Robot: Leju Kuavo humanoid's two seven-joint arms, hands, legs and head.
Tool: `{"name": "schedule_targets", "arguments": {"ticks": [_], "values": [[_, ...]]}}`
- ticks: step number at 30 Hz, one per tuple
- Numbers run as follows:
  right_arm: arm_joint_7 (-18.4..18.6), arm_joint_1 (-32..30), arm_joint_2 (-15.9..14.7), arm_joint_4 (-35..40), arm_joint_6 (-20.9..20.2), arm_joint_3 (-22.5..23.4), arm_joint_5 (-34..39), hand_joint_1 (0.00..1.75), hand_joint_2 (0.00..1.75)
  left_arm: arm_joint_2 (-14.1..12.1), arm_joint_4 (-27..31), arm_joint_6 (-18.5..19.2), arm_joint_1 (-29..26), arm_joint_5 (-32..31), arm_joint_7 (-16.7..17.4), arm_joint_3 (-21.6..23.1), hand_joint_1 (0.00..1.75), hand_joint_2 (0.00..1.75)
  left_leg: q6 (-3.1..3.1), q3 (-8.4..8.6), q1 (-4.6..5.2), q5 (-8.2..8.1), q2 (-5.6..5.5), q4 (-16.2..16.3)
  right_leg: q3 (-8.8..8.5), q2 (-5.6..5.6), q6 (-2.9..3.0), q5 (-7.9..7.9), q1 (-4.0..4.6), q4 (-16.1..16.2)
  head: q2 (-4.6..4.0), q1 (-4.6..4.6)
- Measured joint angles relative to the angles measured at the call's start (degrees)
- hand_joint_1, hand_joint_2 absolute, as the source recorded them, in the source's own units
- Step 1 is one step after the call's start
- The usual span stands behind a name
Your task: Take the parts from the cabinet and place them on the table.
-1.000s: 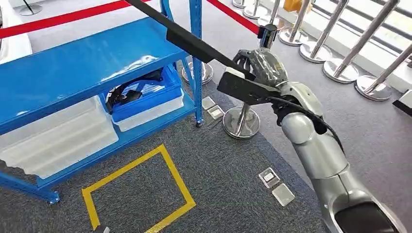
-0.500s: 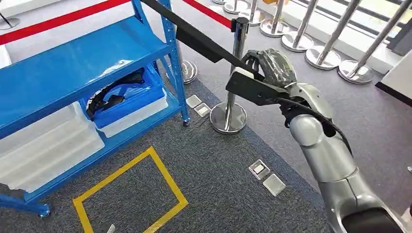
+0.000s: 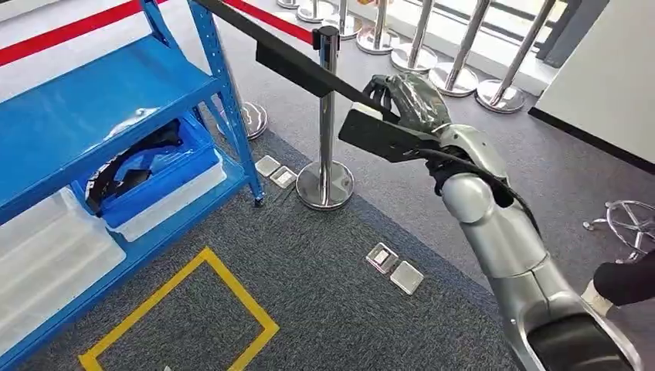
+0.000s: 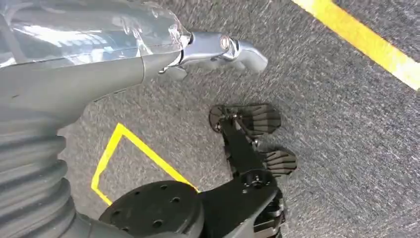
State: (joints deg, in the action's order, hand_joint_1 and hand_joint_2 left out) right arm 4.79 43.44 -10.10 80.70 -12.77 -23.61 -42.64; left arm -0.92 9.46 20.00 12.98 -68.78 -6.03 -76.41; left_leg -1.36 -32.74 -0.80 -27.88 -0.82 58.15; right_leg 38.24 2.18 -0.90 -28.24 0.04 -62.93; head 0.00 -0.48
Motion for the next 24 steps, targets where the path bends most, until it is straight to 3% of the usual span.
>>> {"name": "schedule_targets", "arguments": {"ticks": [2,3,4,6,7,8,9,10,12,13,14,15,16,18,19,20,22,23,24], "values": [[-0.09,0.04,0.11,-0.07,0.00,-0.07,0.15,1.71,1.75,0.00,0.00,0.00,-0.15,0.00,-0.02,0.00,0.00,1.75,-0.08,-0.11,0.01,0.01,1.25,0.03,3.88,-1.35,-0.65,-4.42,-0.53,-9.00,0.00,0.55],[-0.09,-0.04,0.11,-0.15,0.00,-0.09,0.17,1.71,1.75,0.00,0.00,0.00,-0.16,0.00,-0.02,-0.02,0.00,1.75,-0.08,-0.16,-0.01,0.00,1.78,0.04,5.42,-1.53,-0.94,-5.53,-0.80,-12.50,0.00,0.79],[-0.07,-0.11,0.11,-0.30,-0.02,-0.11,0.13,1.71,1.75,0.00,0.00,0.00,-0.15,0.00,-0.02,-0.02,0.00,1.75,-0.04,-0.18,-0.08,-0.02,2.33,0.09,5.95,-1.66,-1.21,-5.34,-1.07,-13.78,0.00,1.05],[-0.07,-0.12,0.11,-0.46,-0.02,-0.13,0.15,1.71,1.75,0.00,0.00,0.00,-0.13,0.02,-0.04,-0.02,0.00,1.75,0.17,-0.16,-0.27,-0.15,3.26,0.24,3.24,-2.04,-1.54,-2.00,-1.47,-8.81,0.00,1.57],[-0.07,-0.01,0.11,-0.46,0.00,-0.13,0.15,1.71,1.75,0.00,0.00,0.00,-0.10,0.02,-0.04,-0.02,0.00,1.75,0.52,-0.11,-0.45,-0.38,3.74,0.44,0.06,-2.79,-1.64,0.84,-1.57,-2.64,0.00,1.86],[-0.09,0.07,0.11,-0.46,0.00,-0.13,0.15,1.71,1.75,0.00,0.00,0.00,-0.09,0.02,-0.04,-0.02,0.00,1.75,0.93,-0.10,-0.43,-0.64,4.09,0.71,-2.32,-4.58,-1.68,2.38,-1.55,2.18,0.00,2.23],[-0.09,0.15,0.13,-0.48,0.00,-0.13,0.17,1.71,1.75,-0.07,0.02,0.00,-0.07,0.02,-0.07,-0.02,0.00,1.75,1.40,-0.31,-0.06,-0.86,4.54,1.03,-2.58,-5.29,-1.40,1.41,-0.74,3.13,0.00,2.71],[-0.11,0.14,0.28,-0.48,0.00,-0.22,0.18,1.71,1.75,-0.09,0.02,0.00,-0.07,0.02,-0.07,-0.02,0.00,1.75,1.66,-0.30,0.09,-0.85,4.71,1.04,-2.39,-4.59,-0.47,1.74,-0.81,3.25,0.00,2.52],[-0.09,0.07,0.20,-0.57,0.00,-0.22,0.15,1.71,1.75,-0.04,0.00,0.00,-0.06,0.04,-0.07,-0.02,0.00,1.75,2.11,-0.09,-0.14,-0.74,5.42,0.76,-2.12,-3.78,0.14,1.72,-0.59,3.22,0.00,1.71],[-0.07,0.14,0.17,-0.66,0.00,-0.22,0.15,1.71,1.75,-0.02,0.00,0.00,-0.06,0.04,-0.07,-0.02,0.00,1.75,2.63,0.00,-0.30,-0.70,5.78,0.68,-2.06,-3.33,0.69,1.96,-0.50,3.38,0.00,1.73],[-0.09,0.14,0.24,-0.66,0.00,-0.24,0.15,1.71,1.75,-0.02,0.00,0.00,-0.02,0.02,-0.07,-0.02,0.00,1.75,3.12,-0.04,-0.62,-1.54,4.77,1.26,-2.26,-3.13,1.19,2.23,-0.82,3.84,0.00,1.73],[-0.09,0.31,0.26,-0.66,0.00,-0.24,0.15,1.71,1.75,0.00,0.00,0.00,0.01,0.04,-0.07,-0.02,0.00,1.75,3.15,-0.74,-0.57,-3.11,2.95,3.17,-2.26,-2.75,1.37,2.32,-0.80,3.93,0.00,1.38],[-0.11,0.38,0.31,-0.72,0.00,-0.31,0.15,1.71,1.75,-0.02,0.00,0.00,-0.03,0.04,-0.07,-0.04,0.00,1.75,3.08,-2.25,-0.45,-5.11,2.09,6.60,-2.25,-2.46,1.47,2.33,-0.76,3.93,0.00,0.79],[-0.11,0.38,0.53,-0.96,0.00,-0.46,0.17,1.71,1.75,-0.02,0.00,-0.02,-0.24,0.04,-0.07,-0.20,0.00,1.75,2.83,-6.21,-0.23,-8.50,1.51,15.00,-2.25,-1.56,1.87,2.34,-0.41,3.86,0.00,-0.17],[-0.11,0.35,0.55,-1.14,0.00,-0.52,0.17,1.71,1.75,-0.02,0.00,0.00,-0.34,0.04,-0.07,-0.22,0.00,1.75,2.67,-7.35,-0.17,-8.56,1.45,17.01,-2.24,-0.96,1.90,2.32,-0.24,3.80,0.00,-0.39],[-0.11,0.30,0.55,-1.27,0.00,-0.59,0.17,1.71,1.75,-0.02,0.00,0.00,-0.42,0.02,-0.07,-0.24,0.00,1.75,2.36,-7.25,-0.06,-7.45,1.41,16.56,-2.27,-0.40,1.93,2.31,-0.15,3.69,0.00,-0.52],[-0.07,0.30,0.55,-1.27,0.11,-0.59,0.18,1.71,1.75,-0.02,0.00,0.26,-0.35,-0.15,-0.07,-0.22,0.00,1.75,1.57,-4.37,0.20,-3.12,1.21,9.69,-2.27,0.77,1.98,2.25,0.04,3.46,0.00,-0.86],[-0.05,0.30,0.55,-1.27,0.13,-0.59,0.20,1.71,1.75,-0.04,0.00,0.31,-0.32,-0.20,-0.07,-0.22,0.00,1.75,1.14,-2.50,0.21,-0.64,0.02,5.27,-2.26,1.39,1.95,2.22,0.06,3.36,0.00,-1.14],[0.00,0.31,0.55,-1.27,0.18,-0.57,0.20,1.71,1.75,-0.20,0.00,0.39,-0.32,-0.22,-0.07,-0.22,0.00,1.75,0.74,-1.88,0.19,-0.58,-2.57,3.15,-2.00,1.76,1.83,2.21,0.14,3.28,0.00,-1.16]]}}
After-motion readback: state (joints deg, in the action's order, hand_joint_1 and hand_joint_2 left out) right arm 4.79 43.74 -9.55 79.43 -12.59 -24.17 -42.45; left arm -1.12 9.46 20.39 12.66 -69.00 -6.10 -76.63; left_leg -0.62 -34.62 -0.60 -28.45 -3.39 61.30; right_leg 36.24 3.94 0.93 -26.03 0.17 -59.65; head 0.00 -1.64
